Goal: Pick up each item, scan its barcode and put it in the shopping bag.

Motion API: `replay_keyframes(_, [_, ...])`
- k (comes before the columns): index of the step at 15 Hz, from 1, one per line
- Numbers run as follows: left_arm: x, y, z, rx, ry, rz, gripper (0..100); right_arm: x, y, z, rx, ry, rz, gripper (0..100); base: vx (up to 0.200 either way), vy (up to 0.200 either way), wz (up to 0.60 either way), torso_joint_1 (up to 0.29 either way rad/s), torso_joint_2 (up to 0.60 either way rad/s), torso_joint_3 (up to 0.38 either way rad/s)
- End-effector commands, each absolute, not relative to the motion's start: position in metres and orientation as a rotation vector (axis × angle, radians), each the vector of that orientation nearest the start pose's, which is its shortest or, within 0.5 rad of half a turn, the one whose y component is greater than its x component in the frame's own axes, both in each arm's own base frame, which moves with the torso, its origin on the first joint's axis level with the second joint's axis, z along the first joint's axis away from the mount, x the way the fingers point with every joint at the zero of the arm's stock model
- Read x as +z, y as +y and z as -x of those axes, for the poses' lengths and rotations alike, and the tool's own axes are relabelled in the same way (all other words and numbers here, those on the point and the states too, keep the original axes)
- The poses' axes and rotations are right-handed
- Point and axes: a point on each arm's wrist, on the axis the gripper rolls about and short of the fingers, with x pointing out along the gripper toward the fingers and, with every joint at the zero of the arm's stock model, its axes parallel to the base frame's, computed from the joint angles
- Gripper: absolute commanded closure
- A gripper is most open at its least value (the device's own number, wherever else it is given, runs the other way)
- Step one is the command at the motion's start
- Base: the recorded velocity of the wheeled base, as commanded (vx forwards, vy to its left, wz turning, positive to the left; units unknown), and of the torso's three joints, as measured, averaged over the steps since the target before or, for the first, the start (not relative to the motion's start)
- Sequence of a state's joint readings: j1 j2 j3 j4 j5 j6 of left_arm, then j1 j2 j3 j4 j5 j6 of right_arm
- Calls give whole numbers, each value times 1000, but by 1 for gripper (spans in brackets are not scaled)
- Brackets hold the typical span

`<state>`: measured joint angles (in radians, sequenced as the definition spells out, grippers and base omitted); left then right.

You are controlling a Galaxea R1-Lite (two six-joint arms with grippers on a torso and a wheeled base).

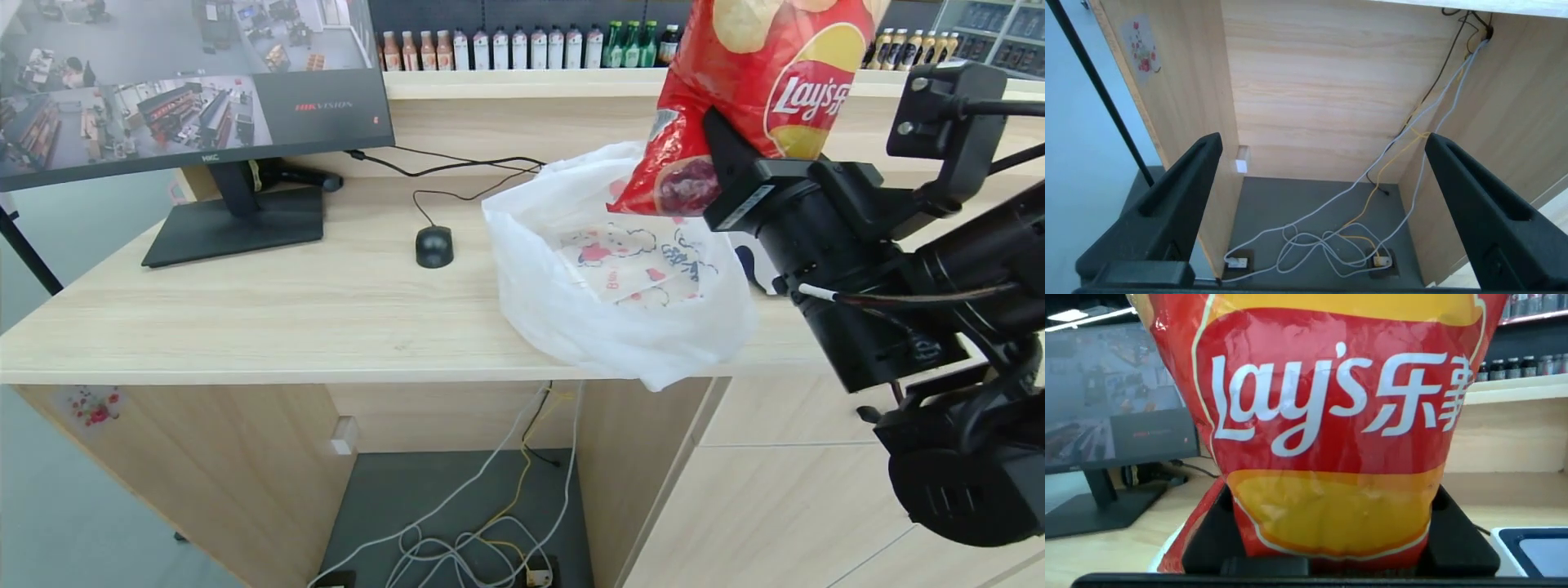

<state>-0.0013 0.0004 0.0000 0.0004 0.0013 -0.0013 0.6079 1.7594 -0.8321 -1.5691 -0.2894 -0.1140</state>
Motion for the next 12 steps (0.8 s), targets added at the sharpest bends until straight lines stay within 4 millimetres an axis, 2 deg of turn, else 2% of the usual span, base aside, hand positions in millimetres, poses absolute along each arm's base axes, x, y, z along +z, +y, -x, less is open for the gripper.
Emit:
replay_keyframes(1, [75,0,23,2,0,2,0,250,182,-263,291,-567,-190,100,0,0,0,0,0,0])
replay_keyframes(3, [75,0,23,2,0,2,0,248,193,-258,285,-517,-261,100,0,0,0,0,0,0])
replay_keyframes(5, [75,0,23,0,0,2,0,250,196,-256,299,-465,-244,100,0,0,0,0,0,0])
replay_keyframes(8, [75,0,23,2,0,0,0,278,201,-261,313,-304,-241,100,0,0,0,0,0,0])
replay_keyframes(12, [75,0,23,0,2,-14,0,289,206,-268,317,-158,-224,100,0,0,0,0,0,0])
